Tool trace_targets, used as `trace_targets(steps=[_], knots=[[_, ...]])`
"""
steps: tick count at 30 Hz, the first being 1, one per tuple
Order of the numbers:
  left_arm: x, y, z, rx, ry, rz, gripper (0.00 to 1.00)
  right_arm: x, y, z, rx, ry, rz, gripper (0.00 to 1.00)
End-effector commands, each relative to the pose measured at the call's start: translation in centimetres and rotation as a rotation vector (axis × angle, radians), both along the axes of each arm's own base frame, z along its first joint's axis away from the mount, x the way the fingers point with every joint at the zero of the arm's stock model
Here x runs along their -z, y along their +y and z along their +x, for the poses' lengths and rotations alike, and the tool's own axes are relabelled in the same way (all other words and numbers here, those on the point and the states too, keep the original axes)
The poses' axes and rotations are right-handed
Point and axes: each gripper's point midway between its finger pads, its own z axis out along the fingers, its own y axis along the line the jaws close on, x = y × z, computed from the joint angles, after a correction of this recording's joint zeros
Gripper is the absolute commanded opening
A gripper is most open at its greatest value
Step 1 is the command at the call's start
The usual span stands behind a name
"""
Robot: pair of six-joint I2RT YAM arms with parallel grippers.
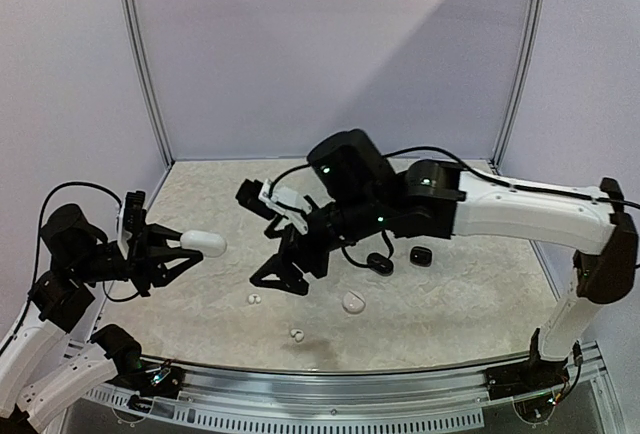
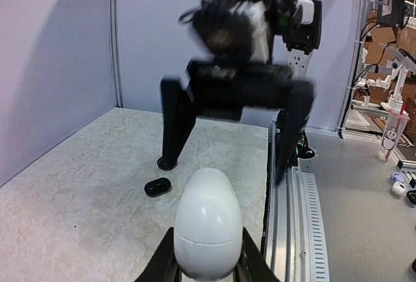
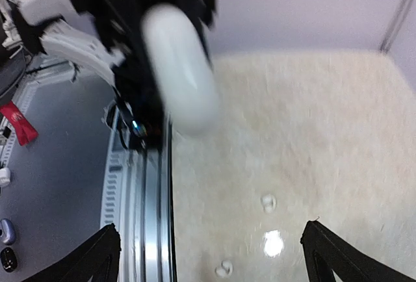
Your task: Insert the wireless bluetooth earbuds into the charging case
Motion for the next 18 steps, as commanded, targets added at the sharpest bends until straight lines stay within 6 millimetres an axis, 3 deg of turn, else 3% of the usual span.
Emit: trace_targets(steps=[1, 6, 11, 18], knots=[[0.2, -0.4, -0.6, 0.042, -0.007, 0.016, 0.0, -5.9, 2.5, -0.9, -0.076, -0.22, 0.261, 0.99], [0.0, -0.5, -1.0, 0.068, -0.018, 0.016, 0.0, -6.4, 4.5, -1.1, -0.105, -0.251, 0.292, 0.99], [0.2, -0.7, -1.1, 0.083, -0.019, 0.021, 0.0, -5.5, 6.2, 0.7, -0.046, -0.309, 0.244, 0.98], [0.4, -0.8, -1.5, 0.107, -0.035, 0.037, 0.0, -4.7, 6.4, 1.2, -0.028, -0.308, 0.222, 0.98]])
